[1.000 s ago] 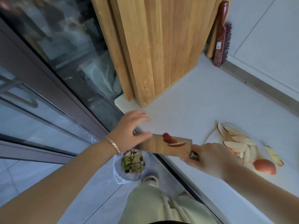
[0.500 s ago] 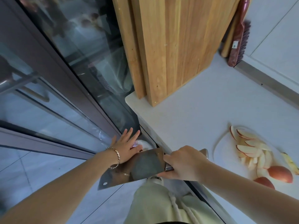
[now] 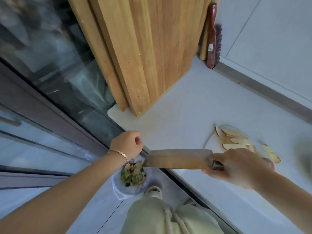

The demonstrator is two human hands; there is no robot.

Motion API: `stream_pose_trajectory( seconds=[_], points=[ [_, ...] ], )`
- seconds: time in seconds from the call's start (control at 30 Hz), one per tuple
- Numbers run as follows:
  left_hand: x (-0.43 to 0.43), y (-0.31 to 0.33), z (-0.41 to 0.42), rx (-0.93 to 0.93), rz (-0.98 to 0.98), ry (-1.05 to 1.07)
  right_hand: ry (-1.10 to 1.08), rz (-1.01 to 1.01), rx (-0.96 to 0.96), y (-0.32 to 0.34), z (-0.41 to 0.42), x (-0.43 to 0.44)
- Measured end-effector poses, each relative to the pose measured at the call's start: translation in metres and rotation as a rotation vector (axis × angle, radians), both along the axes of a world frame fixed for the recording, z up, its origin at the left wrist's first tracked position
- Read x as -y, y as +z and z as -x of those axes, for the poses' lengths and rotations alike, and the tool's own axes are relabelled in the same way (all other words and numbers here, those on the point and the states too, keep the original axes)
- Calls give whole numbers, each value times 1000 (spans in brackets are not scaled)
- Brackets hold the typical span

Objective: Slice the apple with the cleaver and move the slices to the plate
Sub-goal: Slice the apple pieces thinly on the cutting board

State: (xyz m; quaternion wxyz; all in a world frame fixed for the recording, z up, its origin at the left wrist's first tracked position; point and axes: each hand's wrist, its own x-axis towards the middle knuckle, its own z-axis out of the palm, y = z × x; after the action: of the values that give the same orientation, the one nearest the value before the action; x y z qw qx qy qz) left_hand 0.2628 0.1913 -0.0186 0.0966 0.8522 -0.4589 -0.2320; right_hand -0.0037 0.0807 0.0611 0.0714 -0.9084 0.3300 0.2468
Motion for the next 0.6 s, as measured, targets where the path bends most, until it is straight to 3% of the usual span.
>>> stream_pose_trajectory(
  seconds=[0.07,0.2,0.43,0.6],
  points=[
    [9,14,10,18,71,-6,-170,5,35,2,15,6],
    [70,36,82,6,208,-216,-673,36,164,9,97,20],
    [140,25,236,9,113,-552,-1084,111,444,-4,208,36],
    [208,-19,328,194,47,-826,-1208,67,496,-18,267,51]
  ],
)
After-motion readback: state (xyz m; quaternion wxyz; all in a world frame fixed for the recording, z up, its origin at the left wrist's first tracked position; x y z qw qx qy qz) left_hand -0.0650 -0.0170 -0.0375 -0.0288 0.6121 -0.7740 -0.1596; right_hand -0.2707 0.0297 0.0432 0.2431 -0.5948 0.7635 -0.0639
